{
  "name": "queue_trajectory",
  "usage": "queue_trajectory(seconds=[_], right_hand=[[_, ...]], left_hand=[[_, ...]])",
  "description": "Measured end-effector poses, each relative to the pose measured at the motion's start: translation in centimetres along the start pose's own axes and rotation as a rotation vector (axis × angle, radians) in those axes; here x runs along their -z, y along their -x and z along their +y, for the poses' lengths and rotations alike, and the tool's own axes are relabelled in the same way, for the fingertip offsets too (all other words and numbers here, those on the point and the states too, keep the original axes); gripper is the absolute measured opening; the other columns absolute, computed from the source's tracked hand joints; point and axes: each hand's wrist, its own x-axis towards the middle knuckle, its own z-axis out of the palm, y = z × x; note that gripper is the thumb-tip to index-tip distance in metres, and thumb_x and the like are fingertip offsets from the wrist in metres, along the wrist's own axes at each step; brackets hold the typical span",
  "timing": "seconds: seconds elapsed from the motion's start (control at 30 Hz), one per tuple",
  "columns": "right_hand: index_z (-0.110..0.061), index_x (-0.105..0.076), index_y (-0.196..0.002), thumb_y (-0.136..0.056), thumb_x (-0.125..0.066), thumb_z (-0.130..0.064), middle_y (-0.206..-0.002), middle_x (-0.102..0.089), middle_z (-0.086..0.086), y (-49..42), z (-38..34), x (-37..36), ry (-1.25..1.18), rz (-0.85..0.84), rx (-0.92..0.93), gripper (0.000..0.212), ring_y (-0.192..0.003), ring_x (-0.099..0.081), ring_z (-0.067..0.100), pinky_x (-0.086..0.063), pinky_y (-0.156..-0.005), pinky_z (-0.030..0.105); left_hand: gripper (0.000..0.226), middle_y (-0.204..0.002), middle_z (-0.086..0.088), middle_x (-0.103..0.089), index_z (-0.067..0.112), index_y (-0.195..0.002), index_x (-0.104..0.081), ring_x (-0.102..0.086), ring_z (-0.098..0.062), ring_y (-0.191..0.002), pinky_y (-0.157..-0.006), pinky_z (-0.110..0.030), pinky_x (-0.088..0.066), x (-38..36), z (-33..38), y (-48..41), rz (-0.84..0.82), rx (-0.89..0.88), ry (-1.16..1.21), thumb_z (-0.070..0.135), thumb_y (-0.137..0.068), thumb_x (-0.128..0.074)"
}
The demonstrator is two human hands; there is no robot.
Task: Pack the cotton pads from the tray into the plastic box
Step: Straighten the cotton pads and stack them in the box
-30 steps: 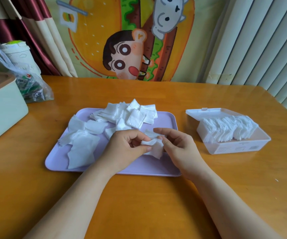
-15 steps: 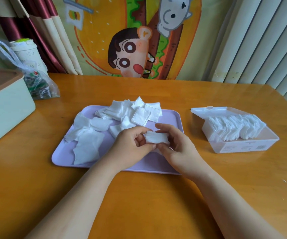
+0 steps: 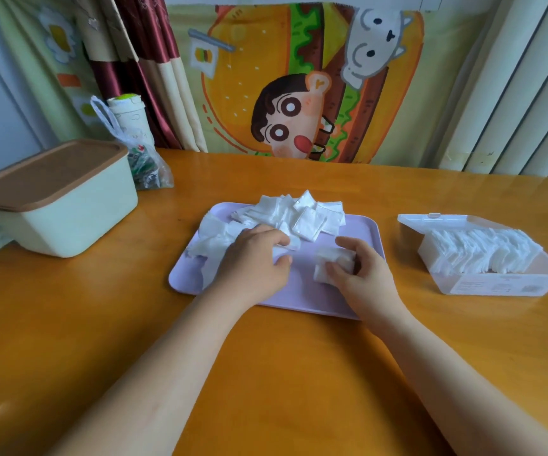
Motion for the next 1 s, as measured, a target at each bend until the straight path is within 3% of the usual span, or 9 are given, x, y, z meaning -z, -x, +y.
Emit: queue_trajectory(seconds=[0.1,0.17,0.27,0.37,0.47,0.6,0.73,0.87,1.0], right_hand=[[-0.025,-0.061,-0.140,-0.096,-0.071,-0.016,-0.124,-0.066,-0.007,0.1,-0.6,-0.1,0.026,-0.004,0.003,0.046,-0.101,-0.062,-0.002,-0.047,-0.076,0.006],[-0.024,-0.061,-0.139,-0.097,-0.070,-0.015,-0.122,-0.065,-0.007,0.1,-1.2,-0.3,0.029,-0.013,0.009,0.044,-0.099,-0.062,0.001,-0.045,-0.071,0.000],[-0.021,-0.062,-0.138,-0.097,-0.069,-0.014,-0.124,-0.066,-0.006,0.1,-1.5,-0.9,0.015,-0.029,0.021,0.042,-0.108,-0.065,0.010,-0.048,-0.073,0.001],[-0.021,-0.063,-0.139,-0.097,-0.070,-0.015,-0.125,-0.066,-0.009,-0.1,-1.5,-0.9,0.048,-0.021,0.042,0.043,-0.113,-0.065,0.012,-0.047,-0.074,0.001],[-0.023,-0.063,-0.139,-0.097,-0.069,-0.017,-0.122,-0.067,-0.010,-0.3,-1.1,0.2,0.097,0.014,0.067,0.043,-0.109,-0.064,0.011,-0.044,-0.074,0.002],[-0.023,-0.063,-0.139,-0.097,-0.068,-0.021,-0.128,-0.068,-0.009,-0.3,0.0,1.4,0.144,0.060,0.089,0.042,-0.111,-0.063,0.011,-0.045,-0.086,0.019],[-0.026,-0.063,-0.139,-0.095,-0.072,-0.020,-0.129,-0.067,-0.014,-0.3,0.7,1.4,0.133,0.065,0.092,0.045,-0.099,-0.059,-0.012,-0.040,-0.080,0.001],[-0.027,-0.063,-0.139,-0.093,-0.074,-0.019,-0.133,-0.064,-0.018,-0.4,1.0,1.4,0.127,0.061,0.112,0.048,-0.109,-0.060,-0.002,-0.038,-0.084,-0.003],[-0.024,-0.063,-0.139,-0.093,-0.074,-0.019,-0.133,-0.063,-0.017,-0.6,1.4,1.2,0.161,0.097,0.130,0.047,-0.110,-0.053,-0.007,-0.035,-0.086,-0.005]], left_hand=[[0.032,-0.135,0.003,-0.054,0.028,-0.129,-0.061,-0.050,-0.028,-0.125,-0.096,-0.042,-0.048,2.7,-1.9,1.7,-0.076,0.177,-0.435,0.036,-0.098,-0.057],[0.019,-0.127,0.001,-0.051,0.029,-0.114,-0.058,-0.050,-0.029,-0.118,-0.086,-0.041,-0.050,3.6,-2.6,2.7,-0.163,0.284,-0.511,0.031,-0.096,-0.054],[0.007,-0.114,0.001,-0.057,0.029,-0.094,-0.056,-0.057,-0.025,-0.101,-0.072,-0.035,-0.048,3.6,-2.9,3.2,-0.156,0.242,-0.446,0.022,-0.097,-0.055],[0.032,-0.135,0.003,-0.058,0.024,-0.133,-0.063,-0.059,-0.023,-0.120,-0.089,-0.033,-0.051,2.2,-2.5,2.7,-0.135,0.158,-0.213,0.023,-0.101,-0.061],[0.046,-0.139,0.004,-0.057,0.019,-0.143,-0.059,-0.057,-0.019,-0.126,-0.101,-0.032,-0.049,0.3,-1.7,1.6,-0.140,0.111,-0.047,0.025,-0.098,-0.069],[0.042,-0.124,0.010,-0.058,0.020,-0.134,-0.066,-0.058,-0.011,-0.112,-0.098,-0.025,-0.047,-2.3,-0.5,0.0,-0.124,0.048,0.114,0.019,-0.093,-0.076],[0.038,-0.120,0.013,-0.059,0.027,-0.131,-0.068,-0.055,-0.001,-0.100,-0.093,-0.020,-0.044,-4.1,0.0,-0.8,-0.201,0.009,0.170,0.024,-0.093,-0.074],[0.029,-0.116,0.012,-0.061,0.031,-0.121,-0.069,-0.051,-0.010,-0.115,-0.099,-0.027,-0.046,-5.0,-0.1,-1.1,-0.259,-0.053,0.063,0.032,-0.092,-0.068],[0.009,-0.094,0.012,-0.058,0.030,-0.086,-0.066,-0.055,-0.012,-0.095,-0.076,-0.025,-0.044,-4.9,0.0,-0.8,-0.255,-0.058,0.159,0.028,-0.091,-0.073]])
